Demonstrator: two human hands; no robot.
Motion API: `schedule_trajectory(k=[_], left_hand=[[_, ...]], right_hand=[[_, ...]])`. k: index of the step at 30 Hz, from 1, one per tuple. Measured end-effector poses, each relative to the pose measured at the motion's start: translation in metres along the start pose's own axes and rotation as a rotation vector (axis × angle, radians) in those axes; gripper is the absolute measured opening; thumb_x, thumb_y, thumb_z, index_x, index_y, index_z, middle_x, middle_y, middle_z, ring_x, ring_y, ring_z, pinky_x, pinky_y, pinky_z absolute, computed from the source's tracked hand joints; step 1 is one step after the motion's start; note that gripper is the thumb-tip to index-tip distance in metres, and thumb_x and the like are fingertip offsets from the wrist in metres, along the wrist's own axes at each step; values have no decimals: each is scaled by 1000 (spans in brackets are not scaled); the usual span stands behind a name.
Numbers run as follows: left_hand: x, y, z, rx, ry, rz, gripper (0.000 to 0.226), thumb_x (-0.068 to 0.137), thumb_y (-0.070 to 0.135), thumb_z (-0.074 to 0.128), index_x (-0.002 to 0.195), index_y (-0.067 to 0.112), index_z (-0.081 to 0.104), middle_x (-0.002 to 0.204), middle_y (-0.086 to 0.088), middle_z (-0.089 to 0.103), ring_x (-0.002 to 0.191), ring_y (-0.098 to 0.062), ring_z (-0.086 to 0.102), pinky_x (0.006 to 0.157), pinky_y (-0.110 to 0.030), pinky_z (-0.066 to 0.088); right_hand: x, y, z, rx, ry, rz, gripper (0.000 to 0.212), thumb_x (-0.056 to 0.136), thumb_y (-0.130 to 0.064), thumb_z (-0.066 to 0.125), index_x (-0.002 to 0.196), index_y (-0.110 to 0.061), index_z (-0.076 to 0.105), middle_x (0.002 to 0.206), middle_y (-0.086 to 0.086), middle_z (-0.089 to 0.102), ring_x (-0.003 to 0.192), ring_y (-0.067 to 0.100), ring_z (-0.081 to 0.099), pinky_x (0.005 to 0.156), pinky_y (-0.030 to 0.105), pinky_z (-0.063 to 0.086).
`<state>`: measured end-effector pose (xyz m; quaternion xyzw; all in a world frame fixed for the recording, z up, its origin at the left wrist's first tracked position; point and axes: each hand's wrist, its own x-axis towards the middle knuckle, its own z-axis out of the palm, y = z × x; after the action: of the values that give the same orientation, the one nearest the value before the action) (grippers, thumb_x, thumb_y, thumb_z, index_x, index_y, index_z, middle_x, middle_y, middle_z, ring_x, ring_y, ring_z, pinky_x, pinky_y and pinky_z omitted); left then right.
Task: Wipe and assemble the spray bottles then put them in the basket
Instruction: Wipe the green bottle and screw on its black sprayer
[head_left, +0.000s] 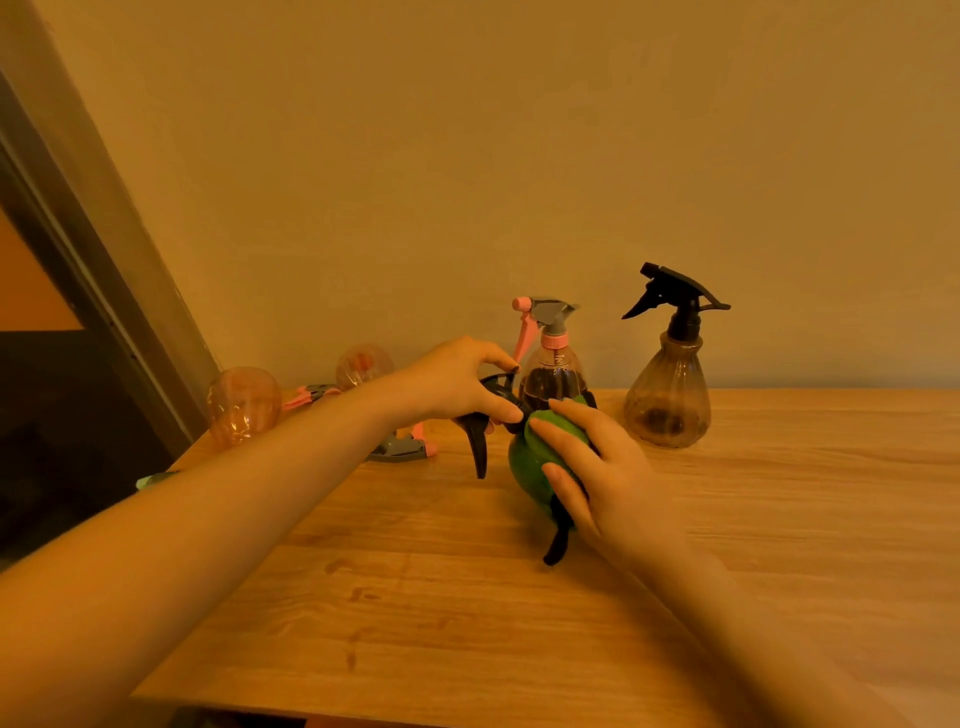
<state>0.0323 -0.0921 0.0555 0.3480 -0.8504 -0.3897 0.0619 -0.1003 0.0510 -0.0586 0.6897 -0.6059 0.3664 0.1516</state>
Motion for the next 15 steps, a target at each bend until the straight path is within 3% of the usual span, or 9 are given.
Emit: schedule_trajectory(k=[8,13,15], left_hand=[[1,-1,-1,5,11,-26,58,78,14,76,129,22,50,92,2,64,61,-9,68,50,-18,52],[5,-10,-4,-31,-8,-44,59,79,14,75,131,17,48,95,-12,71,66,-14,69,66,-28,58],[4,-9,-4,-46,4,-63,57,80,14,75,130,19,49,90,-10,71,65,-14,68,64,-27,58]], right_hand=[[-10,8,-2,-22,26,-92,41,98,-30,45,135,-15,50,138,9,41,128,21,40,106,26,33],[-28,24,-3,-26,30,-22,45,96,-31,46,139,-20,44,133,12,46,120,23,46,100,29,40],[-34,30,-4,4,43,28,48,95,-33,46,141,-22,40,129,11,49,115,22,48,97,28,41]])
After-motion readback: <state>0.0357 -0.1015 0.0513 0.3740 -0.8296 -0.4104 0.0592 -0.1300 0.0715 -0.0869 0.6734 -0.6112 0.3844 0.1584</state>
